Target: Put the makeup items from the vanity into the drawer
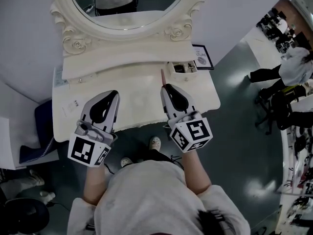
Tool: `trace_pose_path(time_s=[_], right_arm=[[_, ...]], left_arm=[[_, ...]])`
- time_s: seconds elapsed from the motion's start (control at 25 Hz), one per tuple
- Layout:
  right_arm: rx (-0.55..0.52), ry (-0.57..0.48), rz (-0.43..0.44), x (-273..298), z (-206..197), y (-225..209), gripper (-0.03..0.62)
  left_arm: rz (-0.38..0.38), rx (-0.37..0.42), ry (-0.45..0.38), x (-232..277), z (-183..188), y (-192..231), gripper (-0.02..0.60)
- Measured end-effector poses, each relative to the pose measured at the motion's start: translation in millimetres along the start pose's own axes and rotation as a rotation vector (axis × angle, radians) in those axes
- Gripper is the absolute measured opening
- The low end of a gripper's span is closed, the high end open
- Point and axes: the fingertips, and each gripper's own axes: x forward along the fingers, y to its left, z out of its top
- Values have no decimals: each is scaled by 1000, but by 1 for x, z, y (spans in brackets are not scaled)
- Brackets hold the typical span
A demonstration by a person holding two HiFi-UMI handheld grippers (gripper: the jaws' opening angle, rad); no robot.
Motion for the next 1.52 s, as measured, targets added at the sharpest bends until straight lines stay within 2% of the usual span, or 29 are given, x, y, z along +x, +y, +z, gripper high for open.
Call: trace_pose_path(time_s=[0.44, 0.92, 1.2, 1.52], right_arm=[[0, 3, -81, -18, 1, -82, 55], [-19, 63, -115, -25, -18, -154, 55], [-28, 122, -93, -16, -39, -183, 54], [-128, 251, -7, 15, -65, -215, 55]], left_arm=[[-70, -11, -1, 70, -14, -37, 15], [-101, -26, 27, 125, -37, -64, 15], [-81, -27, 40, 146, -48, -67, 14], [-10, -18, 62, 156, -55, -56, 15]])
